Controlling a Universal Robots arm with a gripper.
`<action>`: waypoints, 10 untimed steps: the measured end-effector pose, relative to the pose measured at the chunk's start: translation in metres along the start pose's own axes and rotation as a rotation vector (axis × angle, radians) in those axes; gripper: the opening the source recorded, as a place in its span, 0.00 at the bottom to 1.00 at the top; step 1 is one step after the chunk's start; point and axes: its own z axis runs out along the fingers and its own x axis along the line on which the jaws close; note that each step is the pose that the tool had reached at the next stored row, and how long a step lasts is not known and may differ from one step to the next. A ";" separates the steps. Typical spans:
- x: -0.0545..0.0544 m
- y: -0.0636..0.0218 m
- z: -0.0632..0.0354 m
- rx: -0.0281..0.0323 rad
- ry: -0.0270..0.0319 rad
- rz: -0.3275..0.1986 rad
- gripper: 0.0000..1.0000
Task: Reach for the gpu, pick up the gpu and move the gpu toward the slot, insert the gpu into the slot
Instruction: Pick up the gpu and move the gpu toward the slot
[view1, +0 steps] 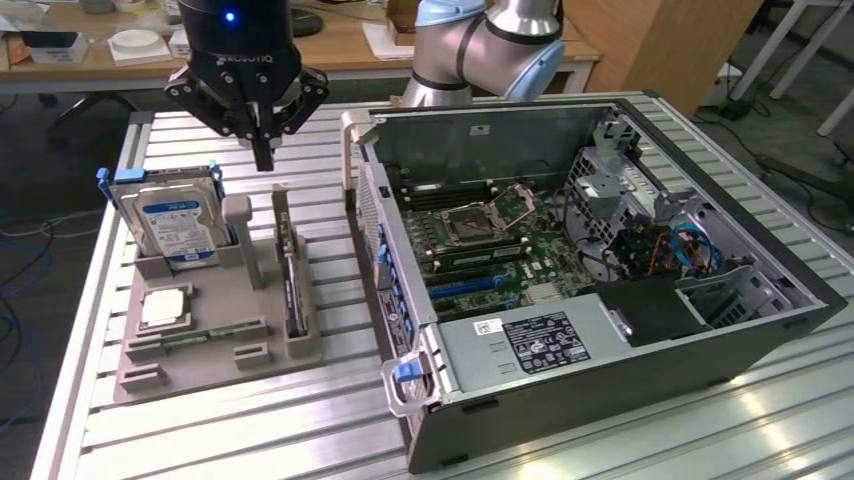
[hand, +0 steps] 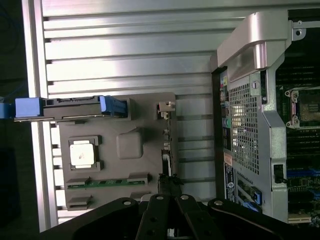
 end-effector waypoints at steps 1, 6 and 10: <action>0.000 0.0000 0.0000 0.0000 0.0000 0.000 0.10; 0.000 0.0000 0.0000 0.0000 0.0001 0.000 0.10; 0.000 0.0000 0.0000 0.0000 0.0001 0.000 0.11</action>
